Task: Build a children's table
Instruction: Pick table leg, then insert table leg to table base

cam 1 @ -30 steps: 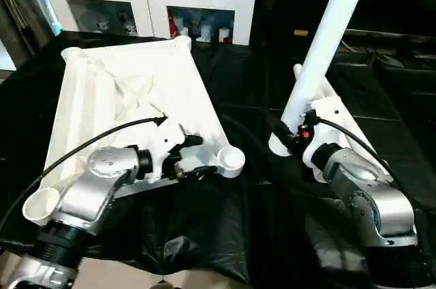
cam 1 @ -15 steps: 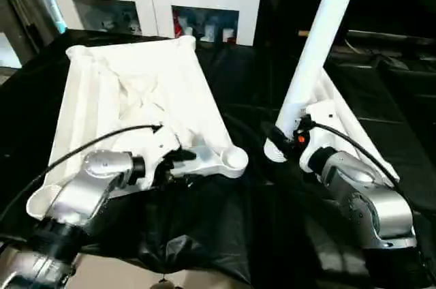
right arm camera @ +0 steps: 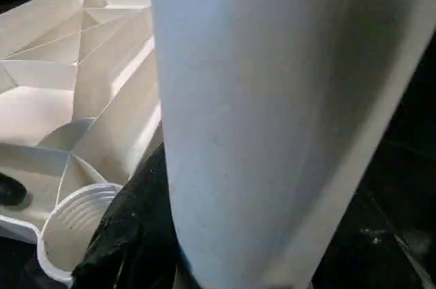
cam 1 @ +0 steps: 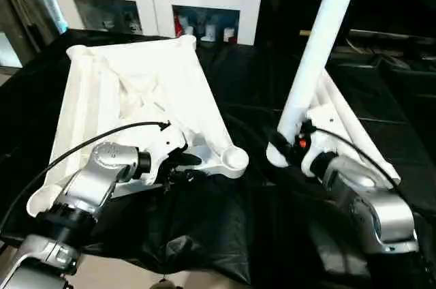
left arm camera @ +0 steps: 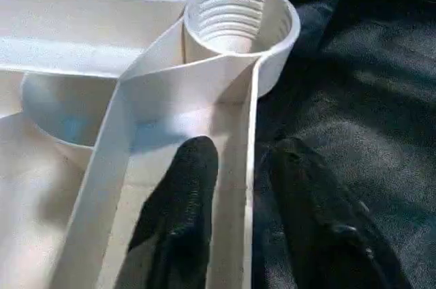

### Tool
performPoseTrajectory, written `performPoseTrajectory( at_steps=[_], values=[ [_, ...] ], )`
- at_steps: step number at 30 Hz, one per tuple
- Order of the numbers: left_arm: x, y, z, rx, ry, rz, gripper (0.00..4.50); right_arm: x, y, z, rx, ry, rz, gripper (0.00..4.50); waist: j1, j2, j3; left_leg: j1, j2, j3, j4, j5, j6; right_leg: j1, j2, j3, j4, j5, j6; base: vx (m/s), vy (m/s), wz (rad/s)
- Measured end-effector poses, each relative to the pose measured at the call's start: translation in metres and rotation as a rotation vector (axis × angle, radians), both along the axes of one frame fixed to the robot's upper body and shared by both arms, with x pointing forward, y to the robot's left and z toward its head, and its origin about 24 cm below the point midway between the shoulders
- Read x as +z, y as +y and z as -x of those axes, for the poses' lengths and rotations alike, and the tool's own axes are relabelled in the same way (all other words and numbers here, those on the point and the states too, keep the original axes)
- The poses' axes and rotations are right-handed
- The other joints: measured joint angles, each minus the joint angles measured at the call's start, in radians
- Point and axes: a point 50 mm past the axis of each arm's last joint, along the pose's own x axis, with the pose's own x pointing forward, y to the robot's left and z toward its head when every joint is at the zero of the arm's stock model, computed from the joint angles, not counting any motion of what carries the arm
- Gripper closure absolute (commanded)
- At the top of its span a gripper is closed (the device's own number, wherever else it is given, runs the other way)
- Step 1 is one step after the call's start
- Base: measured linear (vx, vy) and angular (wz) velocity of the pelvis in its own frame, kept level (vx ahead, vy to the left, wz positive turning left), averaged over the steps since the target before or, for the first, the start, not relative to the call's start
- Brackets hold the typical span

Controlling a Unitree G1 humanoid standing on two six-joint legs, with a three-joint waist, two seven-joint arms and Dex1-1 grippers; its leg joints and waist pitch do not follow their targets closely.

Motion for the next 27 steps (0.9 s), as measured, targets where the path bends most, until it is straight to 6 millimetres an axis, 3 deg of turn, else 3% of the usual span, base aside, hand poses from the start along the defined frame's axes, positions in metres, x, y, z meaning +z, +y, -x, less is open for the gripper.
performPoseTrajectory(
  at_steps=[13,17,27],
  values=[
    [-0.002,0.002,0.001,-0.007,0.02,-0.001,4.34,0.0,0.0,0.0,0.005,-0.002,0.003,2.58,0.002,0.0,0.0,0.0,0.0,0.0,0.0,0.0,0.0,0.0,0.0,0.0,0.0,0.0,0.0,0.0,0.0,0.0],
    [-0.002,0.002,0.001,-0.021,0.023,-0.002,4.46,0.004,0.006,-0.002,0.057,-0.001,-0.02,2.58,-0.002,0.0,0.0,0.0,0.0,0.001,-0.002,0.0,0.0,0.0,0.0,0.0,-0.001,0.0,0.0,0.0,0.0,0.0],
    [0.001,-0.005,0.004,-0.072,-0.011,-0.05,4.5,0.014,0.027,0.004,0.432,0.112,-0.09,2.59,0.005,-0.003,0.0,0.001,0.0,0.001,-0.003,0.0,0.0,0.0,0.0,0.0,-0.001,-0.001,-0.002,0.0,0.0,0.0]
  ],
)
